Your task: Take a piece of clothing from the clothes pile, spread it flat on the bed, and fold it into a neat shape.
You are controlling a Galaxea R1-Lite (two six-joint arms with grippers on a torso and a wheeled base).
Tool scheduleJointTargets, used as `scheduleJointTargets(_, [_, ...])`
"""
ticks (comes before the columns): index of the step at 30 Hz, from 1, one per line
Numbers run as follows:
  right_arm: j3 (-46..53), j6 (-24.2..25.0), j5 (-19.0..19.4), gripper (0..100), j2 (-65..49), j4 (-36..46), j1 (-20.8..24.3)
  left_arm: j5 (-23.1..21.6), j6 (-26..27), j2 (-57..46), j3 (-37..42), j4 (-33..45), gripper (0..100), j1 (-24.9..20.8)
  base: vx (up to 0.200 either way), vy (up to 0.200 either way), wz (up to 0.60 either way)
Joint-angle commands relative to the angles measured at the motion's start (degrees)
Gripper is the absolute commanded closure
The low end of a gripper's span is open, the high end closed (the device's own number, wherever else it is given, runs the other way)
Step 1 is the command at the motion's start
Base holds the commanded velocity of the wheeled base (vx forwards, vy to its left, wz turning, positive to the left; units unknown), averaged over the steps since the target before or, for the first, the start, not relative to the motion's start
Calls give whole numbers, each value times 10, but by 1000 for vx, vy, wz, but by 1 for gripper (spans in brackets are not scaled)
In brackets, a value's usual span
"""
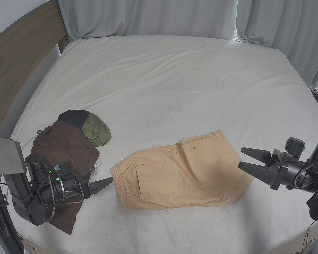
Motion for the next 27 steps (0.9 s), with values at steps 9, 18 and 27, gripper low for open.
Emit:
scheduleJointTargets(9, [0,-6,-3,0,24,0,-2,1,-8,78,-11,-1,0,4,0,0,0])
scheduleJointTargets(18, [0,-35,-3,0,44,0,-9,1,-53,101,-24,-1,0,-3,0,0,0])
scheduleJointTargets(27, [6,-35,-3,0,45,0,-8,2,-57,138,-34,0,0,-6,0,0,0])
